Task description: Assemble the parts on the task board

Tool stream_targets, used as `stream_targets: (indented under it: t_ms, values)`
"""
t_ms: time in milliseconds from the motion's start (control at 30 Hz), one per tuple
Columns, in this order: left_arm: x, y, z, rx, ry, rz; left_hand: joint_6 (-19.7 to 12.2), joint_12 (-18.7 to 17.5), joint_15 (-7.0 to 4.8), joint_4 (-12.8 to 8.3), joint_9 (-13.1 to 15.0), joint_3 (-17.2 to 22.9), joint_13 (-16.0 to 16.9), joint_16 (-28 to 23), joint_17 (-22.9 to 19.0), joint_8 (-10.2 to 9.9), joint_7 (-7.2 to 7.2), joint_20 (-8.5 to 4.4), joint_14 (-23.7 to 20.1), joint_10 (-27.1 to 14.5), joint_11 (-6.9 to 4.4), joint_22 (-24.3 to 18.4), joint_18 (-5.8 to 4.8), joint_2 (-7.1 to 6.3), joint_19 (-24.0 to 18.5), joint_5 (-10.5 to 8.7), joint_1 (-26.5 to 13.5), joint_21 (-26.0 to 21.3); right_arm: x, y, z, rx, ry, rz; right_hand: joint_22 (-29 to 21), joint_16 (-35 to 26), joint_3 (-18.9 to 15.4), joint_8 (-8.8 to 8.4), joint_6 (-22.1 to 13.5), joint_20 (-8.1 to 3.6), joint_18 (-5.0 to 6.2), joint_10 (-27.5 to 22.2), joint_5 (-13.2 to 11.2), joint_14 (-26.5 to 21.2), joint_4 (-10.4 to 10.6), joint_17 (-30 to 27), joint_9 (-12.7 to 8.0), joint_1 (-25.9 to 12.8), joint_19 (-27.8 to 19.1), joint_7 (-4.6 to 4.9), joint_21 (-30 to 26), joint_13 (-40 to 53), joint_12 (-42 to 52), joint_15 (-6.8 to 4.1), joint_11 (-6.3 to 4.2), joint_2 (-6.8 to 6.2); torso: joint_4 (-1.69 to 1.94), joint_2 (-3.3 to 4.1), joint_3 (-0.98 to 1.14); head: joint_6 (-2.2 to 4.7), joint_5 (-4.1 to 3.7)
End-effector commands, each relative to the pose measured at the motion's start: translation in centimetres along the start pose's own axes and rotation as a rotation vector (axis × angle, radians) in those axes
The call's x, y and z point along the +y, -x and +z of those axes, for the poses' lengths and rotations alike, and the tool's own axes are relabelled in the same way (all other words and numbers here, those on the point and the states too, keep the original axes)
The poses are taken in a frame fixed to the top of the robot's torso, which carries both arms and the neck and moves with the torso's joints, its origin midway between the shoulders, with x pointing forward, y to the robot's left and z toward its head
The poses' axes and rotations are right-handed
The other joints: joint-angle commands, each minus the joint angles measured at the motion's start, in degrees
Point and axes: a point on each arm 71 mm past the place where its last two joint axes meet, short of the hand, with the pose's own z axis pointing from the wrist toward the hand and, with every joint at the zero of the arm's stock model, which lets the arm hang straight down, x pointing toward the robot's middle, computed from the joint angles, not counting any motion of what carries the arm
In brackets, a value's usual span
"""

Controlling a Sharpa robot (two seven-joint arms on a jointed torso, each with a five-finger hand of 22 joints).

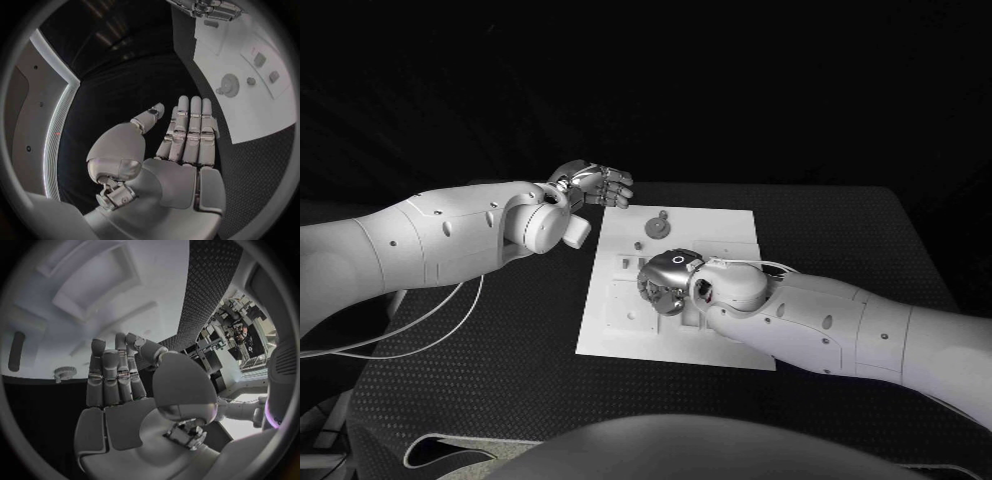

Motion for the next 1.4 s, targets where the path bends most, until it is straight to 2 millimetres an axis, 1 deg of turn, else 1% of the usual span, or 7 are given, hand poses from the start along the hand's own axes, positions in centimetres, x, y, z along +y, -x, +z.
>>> stream_targets:
  t_ms: [33, 233, 933, 1033, 1100, 1200, 1400]
  values:
    - [-0.19, -0.24, 0.04, 0.017, -0.012, 0.000, 0.40, -0.09, -0.07, 0.16, -0.07, 0.00, 0.06, -0.30, 0.09, 0.29, -0.14, -0.15, 0.45, -0.12, -0.05, 0.09, -0.38, -0.24, 0.17, 0.22, 0.13, 0.04, -0.25, -0.10, 0.06, -0.002, -0.013, 0.000, 1.03, -0.22, 0.36, 0.39, 0.46, -0.08, 0.81, 0.28, 0.30, -0.12, -0.01, 0.06, 0.20, -0.03, 0.14, 0.05, 0.07, -0.07, -0.22, -0.30, 0.10, 0.35, 0.01, 0.01, 0.00, 0.01, 0.00]
    - [-0.20, -0.26, 0.06, 0.018, -0.012, 0.000, 0.40, -0.11, -0.07, 0.17, -0.08, 0.00, 0.07, -0.33, 0.10, 0.28, -0.14, -0.15, 0.45, -0.13, -0.04, 0.10, -0.38, -0.25, 0.16, 0.22, 0.14, 0.03, -0.60, -0.09, 0.13, -0.007, -0.029, -0.004, 1.03, -0.24, 0.37, 0.36, 0.46, -0.08, 0.81, 0.27, 0.30, -0.12, -0.02, 0.07, 0.23, -0.04, 0.13, 0.06, 0.06, -0.04, -0.25, -0.30, 0.11, 0.35, 0.02, 0.00, -0.03, 0.01, -0.03]
    - [-0.19, -0.35, 0.11, 0.023, -0.010, -0.001, 0.37, -0.15, -0.06, 0.21, -0.11, -0.02, 0.11, -0.41, 0.14, 0.26, -0.13, -0.13, 0.44, -0.17, -0.03, 0.12, -0.39, -0.28, 0.13, 0.21, 0.14, 0.00, -0.18, -0.23, 0.42, 0.028, -0.015, 0.023, 1.02, -0.50, 0.46, -0.13, 0.09, 0.05, 0.81, -0.19, 0.30, -0.35, -0.01, 0.20, 0.31, -0.30, -0.17, 0.24, -0.16, 0.05, -0.70, -0.11, 0.31, 0.40, -0.02, 0.00, 0.00, -0.01, 0.05]
    - [-0.20, -0.39, 0.12, 0.025, -0.010, -0.001, 0.37, -0.16, -0.05, 0.21, -0.11, -0.03, 0.11, -0.42, 0.14, 0.26, -0.12, -0.13, 0.44, -0.17, -0.03, 0.13, -0.40, -0.29, 0.12, 0.21, 0.14, -0.01, -0.23, -0.18, 0.49, 0.021, -0.020, 0.032, 1.09, -0.32, 0.23, -1.66, -1.90, 0.09, 0.81, -2.54, 0.29, -0.32, 0.07, 0.57, -0.17, -0.84, -0.10, 1.19, -0.10, -0.39, -2.24, 0.74, 1.20, -0.24, -0.02, -0.01, 0.01, -0.01, 0.06]
    - [-0.20, -0.37, 0.12, 0.025, -0.010, -0.001, 0.37, -0.16, -0.05, 0.21, -0.11, -0.03, 0.12, -0.43, 0.15, 0.26, -0.12, -0.13, 0.43, -0.18, -0.02, 0.13, -0.40, -0.29, 0.12, 0.21, 0.14, -0.01, -0.28, -0.11, 0.50, 0.012, -0.024, 0.036, 1.12, -0.28, -0.24, -2.32, -2.71, 0.17, 0.81, -3.17, 0.23, -0.38, 0.17, 0.72, -0.47, -1.35, -0.11, 1.62, -0.06, -0.57, -2.71, 1.11, 1.57, -1.33, -0.01, -0.01, 0.02, -0.01, 0.03]
    - [-0.18, -0.31, 0.10, 0.023, -0.009, -0.001, 0.37, -0.16, -0.05, 0.21, -0.12, -0.03, 0.12, -0.44, 0.15, 0.25, -0.12, -0.13, 0.43, -0.18, -0.02, 0.13, -0.40, -0.30, 0.11, 0.21, 0.14, -0.02, -0.44, -0.02, 0.50, -0.003, -0.033, 0.041, 1.09, -0.34, -0.60, -3.85, -4.69, 0.28, 0.81, -3.91, 0.27, -0.64, 0.28, 0.92, -1.34, -1.80, -0.25, 2.51, -0.13, -0.83, -3.34, 1.46, 1.95, -2.40, -0.04, -0.01, 0.01, -0.01, 0.04]
    - [-0.18, -0.32, 0.08, 0.024, -0.009, -0.001, 0.36, -0.17, -0.05, 0.22, -0.12, -0.03, 0.13, -0.46, 0.16, 0.25, -0.12, -0.13, 0.43, -0.19, -0.02, 0.13, -0.40, -0.30, 0.10, 0.21, 0.15, -0.02, -0.64, -0.04, 0.42, -0.004, -0.038, 0.050, 1.12, -0.31, -0.98, -5.19, -6.26, 0.45, 0.81, -5.93, 0.25, -1.05, 0.42, 1.27, -2.43, -2.14, -0.50, 3.27, -0.20, -1.55, -4.74, 2.34, 2.86, -3.59, -0.04, 0.00, 0.03, -0.01, 0.03]
